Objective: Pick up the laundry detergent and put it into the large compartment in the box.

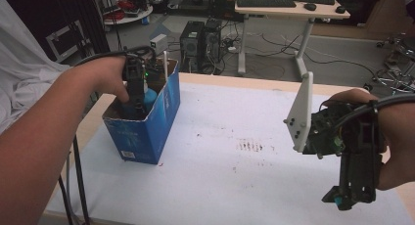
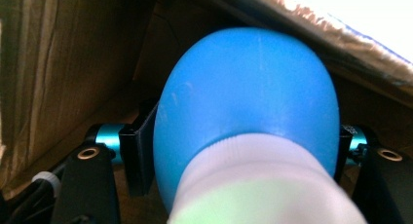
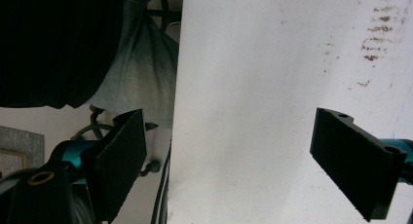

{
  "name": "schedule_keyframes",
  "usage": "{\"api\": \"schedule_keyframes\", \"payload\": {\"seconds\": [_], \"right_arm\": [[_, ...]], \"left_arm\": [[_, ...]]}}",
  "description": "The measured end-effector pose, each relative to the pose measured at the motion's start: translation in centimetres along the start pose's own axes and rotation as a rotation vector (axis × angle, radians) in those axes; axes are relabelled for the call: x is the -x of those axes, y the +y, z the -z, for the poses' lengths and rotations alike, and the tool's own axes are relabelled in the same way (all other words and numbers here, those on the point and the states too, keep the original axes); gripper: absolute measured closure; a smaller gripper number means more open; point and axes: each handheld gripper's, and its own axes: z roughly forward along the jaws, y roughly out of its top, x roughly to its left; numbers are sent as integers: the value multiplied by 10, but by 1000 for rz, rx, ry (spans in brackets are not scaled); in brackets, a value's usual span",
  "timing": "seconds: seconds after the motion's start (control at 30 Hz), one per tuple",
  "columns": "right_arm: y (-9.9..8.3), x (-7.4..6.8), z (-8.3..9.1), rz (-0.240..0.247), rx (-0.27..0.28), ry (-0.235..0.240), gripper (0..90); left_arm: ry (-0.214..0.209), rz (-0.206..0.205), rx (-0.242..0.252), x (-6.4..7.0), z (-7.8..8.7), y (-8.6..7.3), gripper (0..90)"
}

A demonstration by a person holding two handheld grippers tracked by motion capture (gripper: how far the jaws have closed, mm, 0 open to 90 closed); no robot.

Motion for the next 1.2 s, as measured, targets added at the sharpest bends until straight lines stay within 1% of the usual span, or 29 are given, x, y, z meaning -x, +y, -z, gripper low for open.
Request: {"api": "schedule_keyframes", "payload": {"seconds": [0.03, 0.17, 0.2, 0.23, 0.27, 0.3, 0.33, 0.37, 0.4, 0.5, 0.57, 0.63, 0.73, 0.83, 1.0, 1.07, 1.2], "right_arm": [[0, 0, 0, 0, 2, 1, 127], [-1, 0, -1, 0, 2, 0, 127], [-1, 0, -1, 0, 2, 0, 127], [-1, 1, -1, 10, 9, -2, 127], [-1, 1, -1, 3, 5, -1, 127], [-1, 1, -2, 14, 11, -2, 127], [-1, 0, -1, -1, 4, -1, 127], [0, 1, -2, 8, 11, -1, 127], [0, 1, -2, 7, 10, 0, 127], [0, 1, -3, 9, 16, 0, 127], [-1, 1, -3, 2, 10, 0, 127], [-1, 1, -2, 7, 13, 0, 127], [-1, 2, -3, 15, 17, -2, 127], [-1, 1, -3, 8, 12, 1, 127], [-2, 1, -3, 9, 15, -1, 127], [-2, 1, -3, 8, 14, -1, 127], [-2, 1, -3, 11, 15, 0, 127]], "left_arm": [[-7, 7, 8, 0, 0, -1, 312], [-20, 12, 14, -1, 3, -1, 308], [-29, 14, 15, 0, 4, -1, 308], [-32, 15, 15, 0, 5, -1, 308], [-31, 18, 18, 0, 5, -1, 308], [-31, 19, 16, 0, 6, -1, 308], [-32, 26, 24, 0, 7, -1, 308], [-35, 28, 29, 0, 8, -2, 308], [-37, 28, 31, 0, 9, -2, 308], [-32, 25, 30, 1, 10, -2, 305], [-19, 23, 32, 1, 11, -3, 285], [-15, 21, 32, 1, 12, -4, 284], [0, 23, 31, 1, 14, -5, 258], [16, 24, 27, 1, 17, -6, 230], [13, 22, 26, 2, 20, -7, 228], [14, 23, 17, 3, 22, -8, 227], [6, 26, 16, 5, 26, -10, 210]]}}
